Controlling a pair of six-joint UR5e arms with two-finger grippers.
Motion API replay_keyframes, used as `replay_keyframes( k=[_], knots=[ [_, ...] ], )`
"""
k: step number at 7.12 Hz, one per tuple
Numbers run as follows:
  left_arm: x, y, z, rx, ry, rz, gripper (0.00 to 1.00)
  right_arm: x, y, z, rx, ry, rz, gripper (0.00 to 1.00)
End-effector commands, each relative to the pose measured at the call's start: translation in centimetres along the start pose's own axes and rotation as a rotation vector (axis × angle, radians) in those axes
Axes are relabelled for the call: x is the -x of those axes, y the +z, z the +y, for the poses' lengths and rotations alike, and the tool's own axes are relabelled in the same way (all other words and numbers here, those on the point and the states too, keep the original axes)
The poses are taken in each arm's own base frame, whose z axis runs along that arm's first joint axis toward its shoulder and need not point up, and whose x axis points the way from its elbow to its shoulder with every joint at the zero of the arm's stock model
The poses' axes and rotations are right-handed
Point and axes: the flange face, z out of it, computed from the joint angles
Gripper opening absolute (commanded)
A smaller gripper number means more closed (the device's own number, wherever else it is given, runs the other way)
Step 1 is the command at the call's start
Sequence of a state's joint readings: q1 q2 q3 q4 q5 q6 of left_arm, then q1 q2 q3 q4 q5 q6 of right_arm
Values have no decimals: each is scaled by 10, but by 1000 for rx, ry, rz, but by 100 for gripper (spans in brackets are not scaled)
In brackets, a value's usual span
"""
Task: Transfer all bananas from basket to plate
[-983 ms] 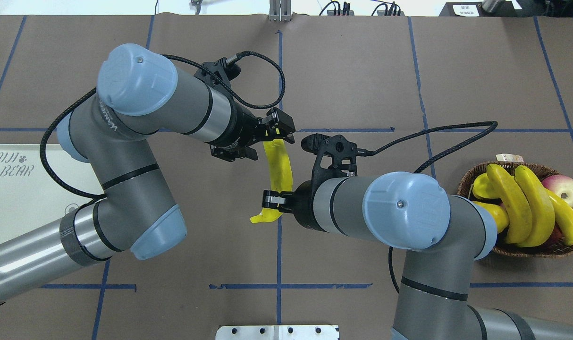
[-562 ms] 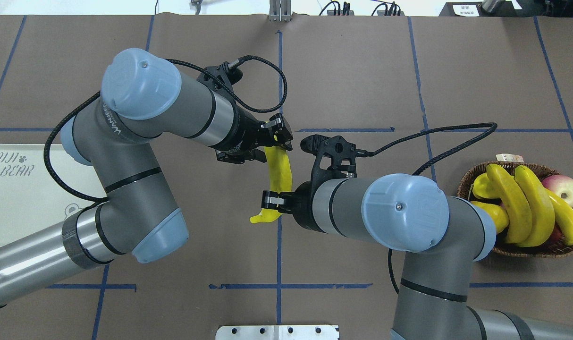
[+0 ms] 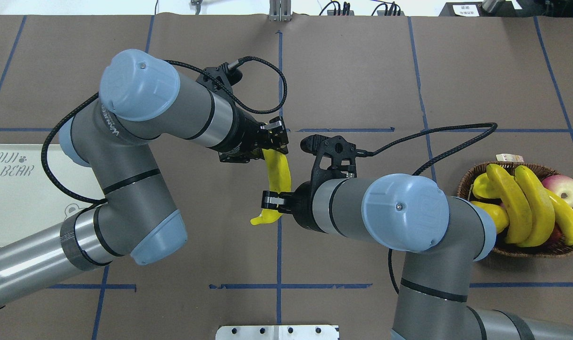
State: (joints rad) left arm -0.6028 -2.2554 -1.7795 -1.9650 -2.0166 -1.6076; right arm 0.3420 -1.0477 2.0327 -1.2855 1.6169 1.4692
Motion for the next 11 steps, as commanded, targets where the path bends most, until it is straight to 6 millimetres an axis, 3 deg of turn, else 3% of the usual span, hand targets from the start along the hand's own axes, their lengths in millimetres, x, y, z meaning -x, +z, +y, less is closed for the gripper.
replay_keyframes(
  k=[1,6,7,8,9,11],
  knots=[
    [2,-5,-2,-7,4,3,0,1,-4,-2,3,0,-5,100],
    [9,-2,-4,-9,0,-9,0,0,-4,-3,3,1,-5,100],
    [11,-2,-10,-25,-5,-15,0,1,-12,-5,11,2,-16,100],
    [16,2,-19,-82,-14,-32,0,1,-32,-8,31,5,-10,100],
    [28,2,-33,-125,-24,-53,0,-1,-48,-12,57,15,38,100],
    [88,-5,-68,-160,31,-151,0,-18,-50,-24,67,23,92,100]
  ],
)
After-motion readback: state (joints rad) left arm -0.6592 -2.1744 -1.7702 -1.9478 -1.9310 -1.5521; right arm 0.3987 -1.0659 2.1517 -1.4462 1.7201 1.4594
